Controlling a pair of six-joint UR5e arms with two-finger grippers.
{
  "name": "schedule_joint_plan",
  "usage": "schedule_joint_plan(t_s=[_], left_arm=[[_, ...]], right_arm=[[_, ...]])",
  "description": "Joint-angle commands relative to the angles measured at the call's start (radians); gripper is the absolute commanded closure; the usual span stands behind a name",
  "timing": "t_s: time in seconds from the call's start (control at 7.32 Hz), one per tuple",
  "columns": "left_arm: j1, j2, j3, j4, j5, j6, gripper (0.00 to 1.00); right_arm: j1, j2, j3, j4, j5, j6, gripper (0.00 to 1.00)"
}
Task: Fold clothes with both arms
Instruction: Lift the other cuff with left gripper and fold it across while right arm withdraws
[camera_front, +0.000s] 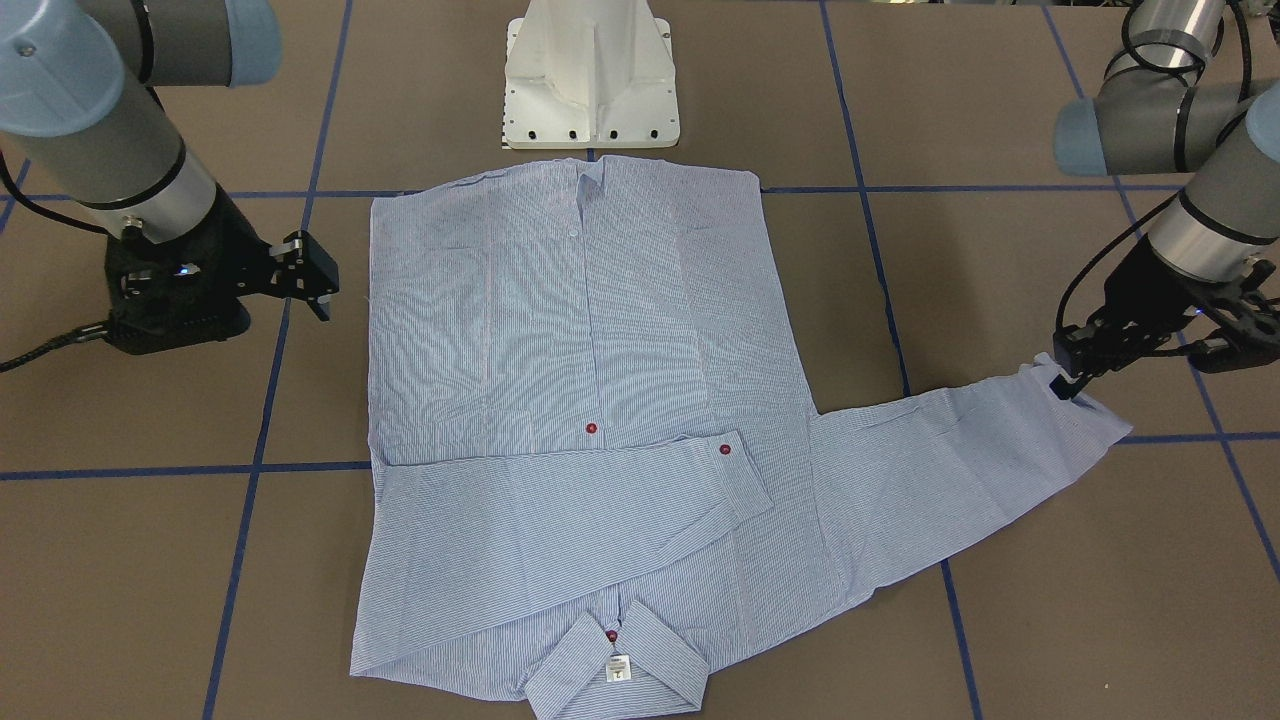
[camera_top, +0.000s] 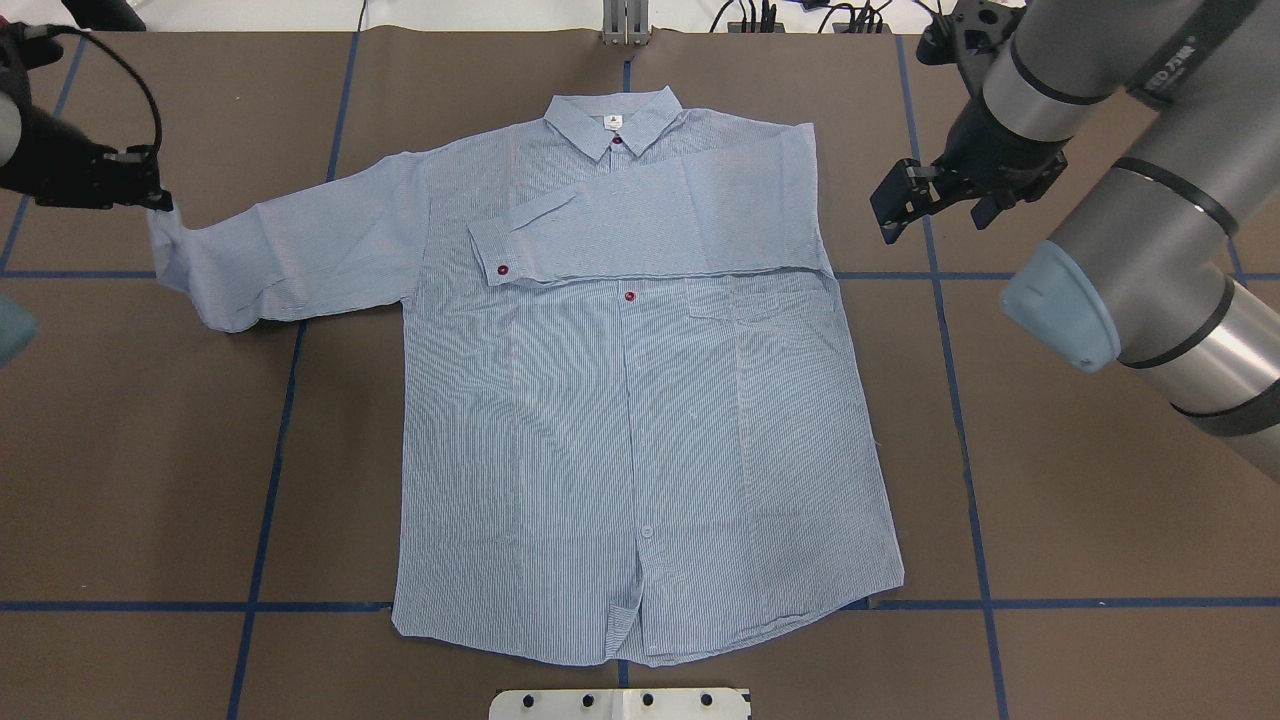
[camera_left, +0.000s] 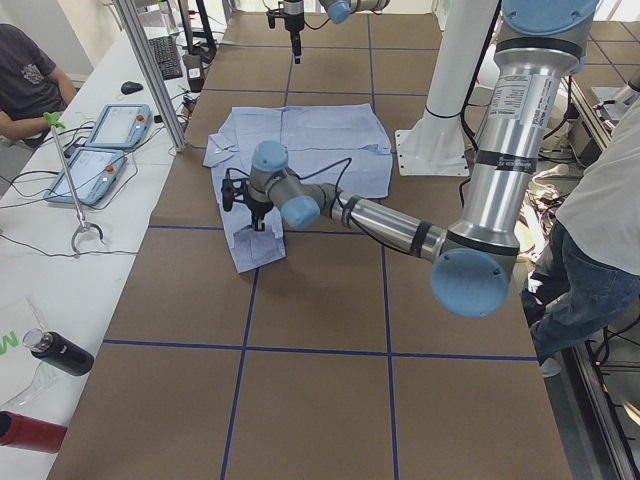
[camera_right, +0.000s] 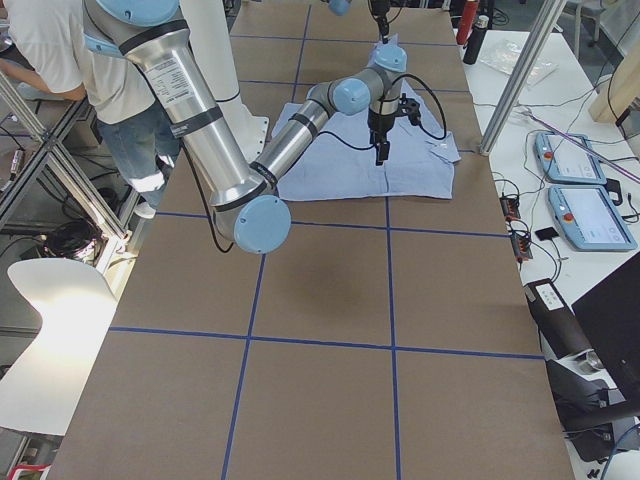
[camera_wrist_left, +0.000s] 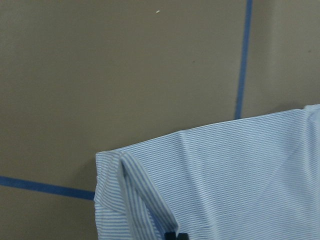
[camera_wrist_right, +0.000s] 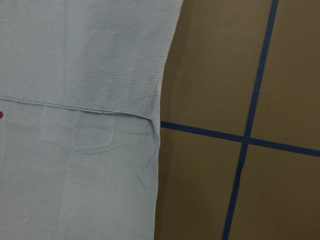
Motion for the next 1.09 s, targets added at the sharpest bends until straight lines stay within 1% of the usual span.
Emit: schedule_joint_plan(t_s=[0.0,0.14,0.27,0.55,0.68,0.82,0.96], left_arm=[[0.006,-0.271,-0.045,0.358,-0.001,-0.019,1.00],[0.032,-0.332,-0.033,0.356,-0.008,-0.142,1.00],[0.099,-0.407,-0.007,0.356,-0.006,-0.236,1.00],[0.183,-0.585,0.120,0.298,-0.005,-0.440,1.00],[0.213,-0.630,0.173,0.237,-0.006,-0.508,1.00],[0.224,-0.646,0.183,0.200,-0.009,-0.551,1.00],[0.243,-0.667,0.183,0.195,-0.009,-0.580,1.00]], right_arm=[[0.101,-0.136,0.022,-0.004,0.028,-0.174,0.00],[0.135,-0.167,0.024,-0.004,0.031,-0.211,0.00],[0.149,-0.184,0.026,-0.003,0.043,-0.213,0.00],[0.174,-0.215,0.026,0.005,0.045,-0.219,0.00],[0.183,-0.224,0.026,0.005,0.045,-0.227,0.00],[0.189,-0.238,0.026,0.006,0.045,-0.233,0.00],[0.194,-0.241,0.026,0.006,0.045,-0.233,0.00]])
